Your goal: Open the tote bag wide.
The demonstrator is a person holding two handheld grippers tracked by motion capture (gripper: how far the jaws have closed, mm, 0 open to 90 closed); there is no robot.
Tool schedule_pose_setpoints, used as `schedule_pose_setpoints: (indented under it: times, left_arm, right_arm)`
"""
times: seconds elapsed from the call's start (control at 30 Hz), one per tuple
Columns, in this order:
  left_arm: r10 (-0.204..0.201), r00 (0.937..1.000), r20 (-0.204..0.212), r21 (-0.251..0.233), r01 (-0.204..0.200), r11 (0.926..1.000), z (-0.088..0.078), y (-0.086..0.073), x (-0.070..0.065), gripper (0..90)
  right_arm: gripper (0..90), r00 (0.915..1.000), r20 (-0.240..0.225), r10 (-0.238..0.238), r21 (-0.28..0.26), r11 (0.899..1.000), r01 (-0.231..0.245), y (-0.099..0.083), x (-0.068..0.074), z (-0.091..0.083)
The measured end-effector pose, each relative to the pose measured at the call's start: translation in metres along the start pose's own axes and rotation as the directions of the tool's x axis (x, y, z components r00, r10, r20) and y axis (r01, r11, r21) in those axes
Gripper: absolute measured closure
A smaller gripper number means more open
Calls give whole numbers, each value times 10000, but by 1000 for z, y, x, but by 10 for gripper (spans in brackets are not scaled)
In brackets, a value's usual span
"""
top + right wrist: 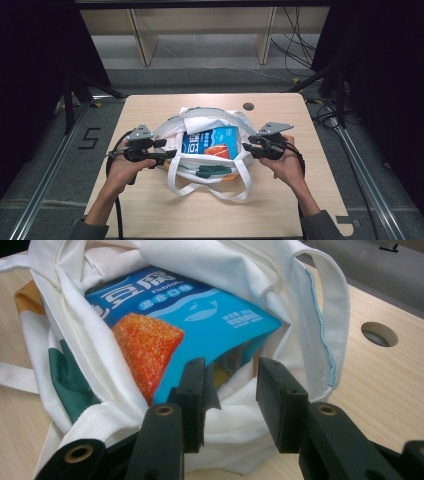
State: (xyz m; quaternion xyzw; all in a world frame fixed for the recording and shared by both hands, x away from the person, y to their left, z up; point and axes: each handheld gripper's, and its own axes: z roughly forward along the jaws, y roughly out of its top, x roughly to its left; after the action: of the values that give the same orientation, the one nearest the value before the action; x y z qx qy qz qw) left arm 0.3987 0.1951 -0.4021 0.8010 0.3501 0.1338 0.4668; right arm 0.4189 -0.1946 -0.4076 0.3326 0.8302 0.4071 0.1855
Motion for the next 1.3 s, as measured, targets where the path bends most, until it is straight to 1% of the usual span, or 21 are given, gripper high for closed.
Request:
schedule_pose_setpoints:
  times: [0.07,0.13,0.17,0.2,0.3,0.37,0.47,0.53,0.67,0.7,0.73,0.8,0.83,0.9,1.03,1.07,1.13,1.17,1.2,1.23,1.3]
  left_arm:
    - [45,10000,-25,-7,-45,10000,0,0,-2,407]
    - [38,10000,-33,10,-38,10000,-1,1,-4,398]
    - [72,10000,33,-92,-71,9999,0,0,-5,390]
    - [4,9999,101,56,-4,10000,-1,1,-5,387]
    - [141,9998,137,-48,-141,9999,-1,1,-8,373]
    - [107,9998,160,-80,-106,9999,-1,0,-10,354]
    - [-53,9997,259,-111,56,9999,-3,1,-12,337]
    - [-51,9995,313,-210,58,9998,-4,1,-13,327]
    - [-75,9996,267,-219,80,9997,-4,0,-15,304]
    - [-53,9997,242,-200,58,9998,-4,0,-15,301]
    - [-53,9996,270,-168,57,9998,-5,0,-15,295]
    - [-25,9998,181,-130,28,9999,-5,-1,-17,289]
    - [-40,9998,217,-74,42,10000,-5,-1,-18,288]
    - [-3,9997,245,-122,6,9999,-4,-2,-19,284]
    - [-26,9993,380,-100,30,9999,-3,-3,-23,279]
    - [81,9994,337,-7,-81,10000,-3,-3,-24,279]
    - [140,9992,380,-48,-138,9999,-2,-4,-26,276]
    - [113,9991,411,-53,-111,9999,-1,-5,-27,274]
    - [122,9993,359,-131,-118,9998,-1,-5,-29,274]
    - [159,9992,376,-43,-158,9999,-1,-5,-30,273]
    - [174,9986,492,27,-175,9998,-1,-5,-31,271]
  right_arm:
    - [641,9999,-51,157,125,9998,-156,0,2,-1]
    - [627,10000,-62,-69,41,10000,69,-1,2,0]
    - [621,9997,-31,230,76,9997,-230,-1,4,-1]
    - [613,9999,-31,121,69,9999,-121,-1,4,-1]
    - [587,9999,-30,121,50,9999,-121,-1,5,-2]
    - [576,9999,-64,-120,20,9999,120,-1,4,-2]
    - [535,9999,-33,102,63,9999,-102,-2,6,-5]
    - [507,10000,-27,-80,-136,9999,79,-2,6,-4]
    - [482,10000,-63,63,-109,9999,-64,-2,9,-8]
    - [471,9999,-36,-163,-258,9995,162,-2,8,-8]
    - [460,10000,-94,-25,-185,9998,23,-3,9,-8]
    - [453,9997,-145,-182,-246,9995,179,-3,9,-9]
    - [448,9998,-128,124,-140,9998,-126,-3,12,-11]
    - [435,10000,-40,-89,-346,9994,88,-4,11,-10]
    - [418,9999,-92,133,-285,9995,-136,-6,14,-12]
    - [411,9999,-54,-104,-350,9993,102,-6,12,-11]
    - [399,9998,-71,-203,-360,9991,201,-7,11,-12]
    - [394,9999,-25,-142,-410,9991,141,-7,12,-12]
    - [390,9997,-59,217,-250,9994,-218,-8,15,-14]
    - [387,10000,-36,-77,-406,9991,76,-8,13,-13]
    - [377,10000,-51,-76,-328,9994,74,-8,13,-15]
